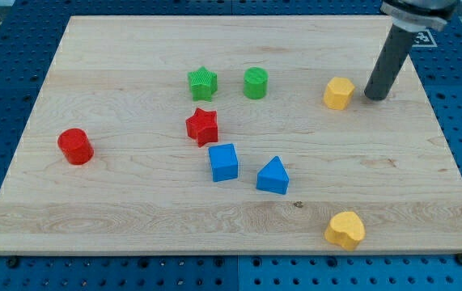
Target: Slightly move the yellow hexagon to the left
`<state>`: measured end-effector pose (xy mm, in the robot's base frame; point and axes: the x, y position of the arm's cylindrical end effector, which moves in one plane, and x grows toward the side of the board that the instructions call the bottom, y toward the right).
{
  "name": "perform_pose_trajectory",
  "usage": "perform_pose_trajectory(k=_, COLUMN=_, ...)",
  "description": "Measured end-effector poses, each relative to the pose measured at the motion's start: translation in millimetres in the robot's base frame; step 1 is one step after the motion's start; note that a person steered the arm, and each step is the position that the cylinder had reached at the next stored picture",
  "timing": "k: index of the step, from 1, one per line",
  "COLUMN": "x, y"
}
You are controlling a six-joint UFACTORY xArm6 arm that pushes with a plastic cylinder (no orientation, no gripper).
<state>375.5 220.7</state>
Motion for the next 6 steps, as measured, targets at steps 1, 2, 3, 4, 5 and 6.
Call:
perform_pose_trajectory(k=1, x=-16.8, y=1.1)
perform_pose_trajectory(k=2, x=-16.7, y=0.0)
perform_pose_trajectory(k=3, x=-9.6, y=-19.2)
perform_pose_trajectory(k=4, x=-0.5, y=-50.6)
perform_pose_trajectory(k=5, x=2.2, y=-65.4)
perform_pose_trajectory(k=6, x=2.0, y=-65.4)
